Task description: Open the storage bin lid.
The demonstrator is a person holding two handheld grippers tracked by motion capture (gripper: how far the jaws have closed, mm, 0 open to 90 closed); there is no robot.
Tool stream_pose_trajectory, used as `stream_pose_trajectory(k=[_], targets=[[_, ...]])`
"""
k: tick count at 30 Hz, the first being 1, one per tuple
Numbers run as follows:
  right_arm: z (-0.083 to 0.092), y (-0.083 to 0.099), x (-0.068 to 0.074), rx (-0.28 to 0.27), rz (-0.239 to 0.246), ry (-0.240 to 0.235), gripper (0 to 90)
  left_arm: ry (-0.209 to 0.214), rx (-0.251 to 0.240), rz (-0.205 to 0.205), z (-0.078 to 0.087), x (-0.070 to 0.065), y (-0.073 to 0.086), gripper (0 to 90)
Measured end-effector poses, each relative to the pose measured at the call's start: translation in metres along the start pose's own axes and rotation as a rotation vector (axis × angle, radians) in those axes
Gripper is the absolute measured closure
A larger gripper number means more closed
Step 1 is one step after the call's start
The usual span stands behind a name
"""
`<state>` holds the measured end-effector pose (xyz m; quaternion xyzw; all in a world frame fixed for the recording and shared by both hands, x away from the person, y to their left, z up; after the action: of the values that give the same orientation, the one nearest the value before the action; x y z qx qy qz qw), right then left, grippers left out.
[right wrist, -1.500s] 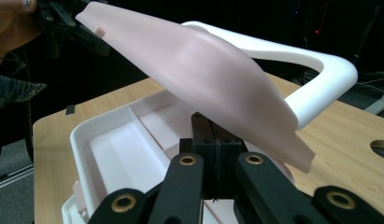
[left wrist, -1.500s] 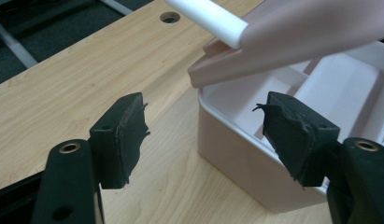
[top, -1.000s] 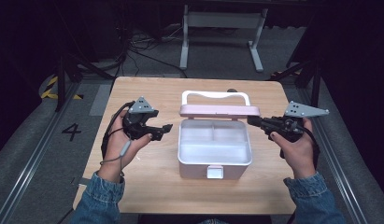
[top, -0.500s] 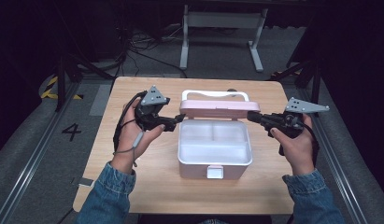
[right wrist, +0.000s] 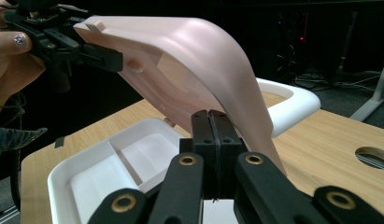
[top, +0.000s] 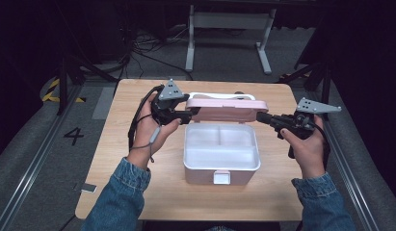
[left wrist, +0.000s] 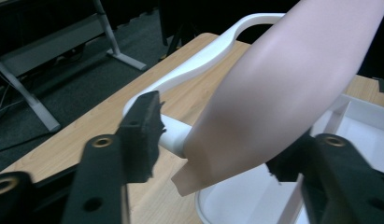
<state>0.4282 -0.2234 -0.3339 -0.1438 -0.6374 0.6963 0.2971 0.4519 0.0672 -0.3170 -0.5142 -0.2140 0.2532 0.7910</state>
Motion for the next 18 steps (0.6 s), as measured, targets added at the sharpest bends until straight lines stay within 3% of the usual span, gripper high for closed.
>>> stream_pose_trajectory(k=[4,7,13,18], targets=[[0.001,0.0,-0.001,-0.003,0.001,0.004,90.0,0.009,-0.026,0.009,-0.001,-0.001,-0.002,60.9],[0.003,0.0,0.001,-0.005,0.004,0.002,90.0,0.018,-0.035,0.016,-0.002,-0.001,-0.004,65.6],[0.012,0.0,0.002,-0.006,0.006,0.011,90.0,0.019,-0.045,0.037,-0.005,0.003,-0.005,67.3],[0.024,0.004,-0.002,0.013,0.01,0.05,90.0,0.011,-0.024,0.032,-0.008,0.007,-0.008,68.0]])
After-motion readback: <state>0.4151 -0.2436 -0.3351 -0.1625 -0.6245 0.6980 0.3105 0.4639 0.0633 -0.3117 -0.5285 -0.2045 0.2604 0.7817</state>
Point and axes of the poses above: each handheld gripper's, and its own axes: z roughly backward along the jaws, y roughly out of its underside, x roughly to its left, the point moved 6 cm from there along -z, roughly forward along the jaws, and after that the axes turned 7 degrees about -x, right-handed, at the moved point
